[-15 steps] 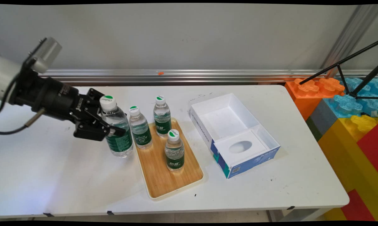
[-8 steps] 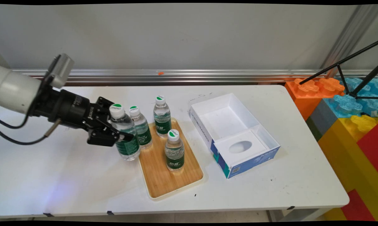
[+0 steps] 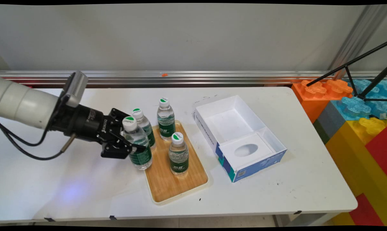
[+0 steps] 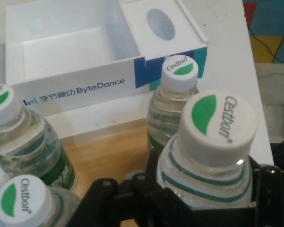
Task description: Place the picked object on the tray
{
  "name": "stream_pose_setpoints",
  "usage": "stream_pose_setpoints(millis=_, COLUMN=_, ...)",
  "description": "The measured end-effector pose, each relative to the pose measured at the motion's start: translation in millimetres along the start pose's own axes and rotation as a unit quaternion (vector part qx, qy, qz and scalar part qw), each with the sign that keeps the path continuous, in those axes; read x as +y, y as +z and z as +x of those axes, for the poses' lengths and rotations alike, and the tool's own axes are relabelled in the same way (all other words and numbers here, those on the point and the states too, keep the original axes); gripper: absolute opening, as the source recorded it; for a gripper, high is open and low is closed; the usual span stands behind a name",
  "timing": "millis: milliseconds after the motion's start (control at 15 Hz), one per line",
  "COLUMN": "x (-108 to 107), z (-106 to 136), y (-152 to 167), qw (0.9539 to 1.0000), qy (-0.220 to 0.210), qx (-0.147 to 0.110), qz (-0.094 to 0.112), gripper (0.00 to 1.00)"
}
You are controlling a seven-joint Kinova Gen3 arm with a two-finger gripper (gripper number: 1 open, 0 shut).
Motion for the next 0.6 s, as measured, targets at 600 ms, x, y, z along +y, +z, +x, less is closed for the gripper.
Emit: stream_pose_setpoints(millis=600, x=0, z=-14, y=29, qw=0.9998, qy=0.018, qx=0.009, qz=0.005, gripper=0.0)
